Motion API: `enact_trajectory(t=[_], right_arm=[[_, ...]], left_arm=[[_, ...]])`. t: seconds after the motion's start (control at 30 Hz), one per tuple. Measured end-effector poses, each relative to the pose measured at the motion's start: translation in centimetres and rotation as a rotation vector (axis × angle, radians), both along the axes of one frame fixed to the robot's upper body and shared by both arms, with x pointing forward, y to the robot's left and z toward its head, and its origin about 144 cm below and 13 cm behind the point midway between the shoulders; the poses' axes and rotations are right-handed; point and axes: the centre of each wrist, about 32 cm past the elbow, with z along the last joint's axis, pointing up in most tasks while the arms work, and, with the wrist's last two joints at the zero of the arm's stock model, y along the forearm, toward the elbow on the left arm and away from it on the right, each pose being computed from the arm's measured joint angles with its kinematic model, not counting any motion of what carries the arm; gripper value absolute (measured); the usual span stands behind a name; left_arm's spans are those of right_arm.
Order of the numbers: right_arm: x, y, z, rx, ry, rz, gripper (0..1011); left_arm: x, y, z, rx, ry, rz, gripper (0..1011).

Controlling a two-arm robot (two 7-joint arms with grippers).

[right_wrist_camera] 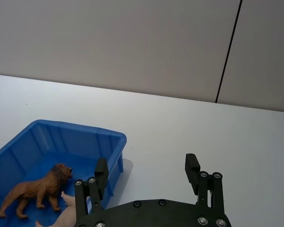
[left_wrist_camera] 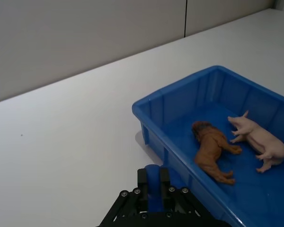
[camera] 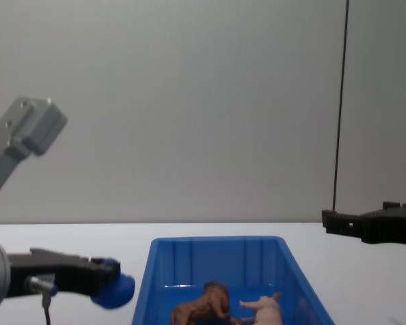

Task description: Pick up the two dolls from the table and place them into the box.

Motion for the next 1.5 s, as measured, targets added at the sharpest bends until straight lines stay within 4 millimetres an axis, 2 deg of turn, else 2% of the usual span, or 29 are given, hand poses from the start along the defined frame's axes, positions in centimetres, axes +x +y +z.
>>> enact_trajectory(t=[0.43,0.8,1.03,1.07,1.4,1.43,1.5], right_arm=[[0.0,0.0,0.0,0.000,0.000,0.000,1001],[0.0,0.0,0.0,0.000,0.000,0.000,1001],[0.0,0.0,0.0,0.000,0.000,0.000,1001],[0.0,0.0,0.0,0.000,0.000,0.000,1001],[0.0,0.0,0.0,0.000,0.000,0.000,1001],[0.0,0.0,0.0,0.000,0.000,0.000,1001],[0.0,0.0,0.0,0.000,0.000,0.000,1001]], left_arm=[[0.2,-0.4,2.1,0.013,-0.109,-0.044,81],[0.7,-1.4,3.0,-0.037,-0.165,-0.147,44],[1.1,-2.5,3.0,-0.099,-0.183,-0.222,210],[1.1,-2.6,2.9,-0.104,-0.184,-0.227,263],[1.4,-3.5,2.8,-0.146,-0.196,-0.277,569],[1.5,-3.6,2.8,-0.150,-0.197,-0.281,632],[1.5,-3.7,2.8,-0.153,-0.197,-0.286,669]])
